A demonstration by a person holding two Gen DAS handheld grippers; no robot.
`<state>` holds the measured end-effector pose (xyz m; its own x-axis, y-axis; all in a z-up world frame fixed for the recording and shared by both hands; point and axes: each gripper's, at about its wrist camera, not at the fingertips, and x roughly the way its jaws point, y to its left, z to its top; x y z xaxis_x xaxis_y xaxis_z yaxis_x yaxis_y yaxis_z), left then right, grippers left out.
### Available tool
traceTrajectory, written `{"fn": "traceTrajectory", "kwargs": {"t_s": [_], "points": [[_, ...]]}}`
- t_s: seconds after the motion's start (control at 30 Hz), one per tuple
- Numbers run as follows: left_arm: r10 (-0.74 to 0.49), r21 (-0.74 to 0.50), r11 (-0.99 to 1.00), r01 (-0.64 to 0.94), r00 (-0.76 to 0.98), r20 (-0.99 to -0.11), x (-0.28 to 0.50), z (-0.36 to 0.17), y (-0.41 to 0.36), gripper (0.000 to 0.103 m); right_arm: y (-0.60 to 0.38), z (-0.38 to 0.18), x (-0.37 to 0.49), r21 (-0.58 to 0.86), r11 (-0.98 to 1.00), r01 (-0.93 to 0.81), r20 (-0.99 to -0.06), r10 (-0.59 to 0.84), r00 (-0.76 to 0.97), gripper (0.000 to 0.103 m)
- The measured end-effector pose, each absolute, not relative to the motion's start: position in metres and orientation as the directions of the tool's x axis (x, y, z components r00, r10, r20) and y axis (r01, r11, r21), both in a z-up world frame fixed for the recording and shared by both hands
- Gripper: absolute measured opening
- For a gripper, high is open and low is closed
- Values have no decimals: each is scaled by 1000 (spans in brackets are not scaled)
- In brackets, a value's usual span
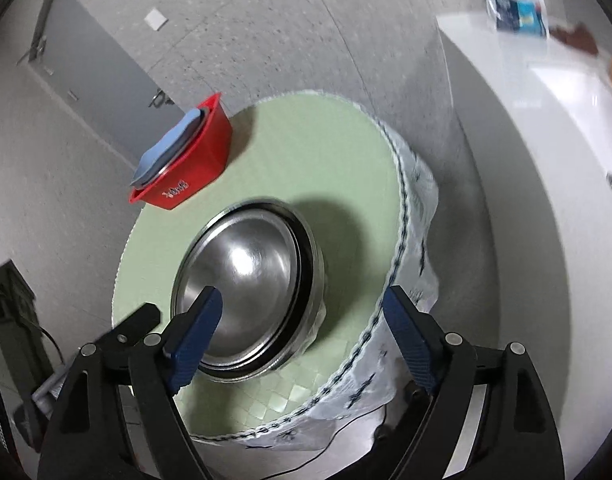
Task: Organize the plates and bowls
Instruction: 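Open both grippers and withdraw from the bowl stack, then grasp the rim of the stacked steel bowls with both grippers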
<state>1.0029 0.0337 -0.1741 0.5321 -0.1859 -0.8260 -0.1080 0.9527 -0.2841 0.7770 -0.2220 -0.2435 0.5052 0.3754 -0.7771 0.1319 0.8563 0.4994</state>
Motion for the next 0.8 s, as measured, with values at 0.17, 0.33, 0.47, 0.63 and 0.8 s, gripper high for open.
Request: {"fn": "traceTrajectory", "kwargs": {"t_s": [0.17,0.33,0.47,0.63,0.8], "points": [[-199,-287,952,-105,501,-843,1012,-183,29,101,-216,-263,780,543,825,158,-777,423,466,85],[-215,-307,944,-122,479,-851,1029,-193,27,100,-210,-275,783,570,804,170,-773,455,442,85],[-213,-315,938,-143,477,-853,1035,-201,27,100,-206,-278,788,568,807,164,-776,458,433,85],[-244,-322,941,-100,459,-854,1046,-205,22,77,-202,-287,791,603,783,150,-761,509,402,66],[-312,-345,939,12,453,-835,1055,-205,9,36,-197,-292,793,592,793,147,-773,506,383,58]]}}
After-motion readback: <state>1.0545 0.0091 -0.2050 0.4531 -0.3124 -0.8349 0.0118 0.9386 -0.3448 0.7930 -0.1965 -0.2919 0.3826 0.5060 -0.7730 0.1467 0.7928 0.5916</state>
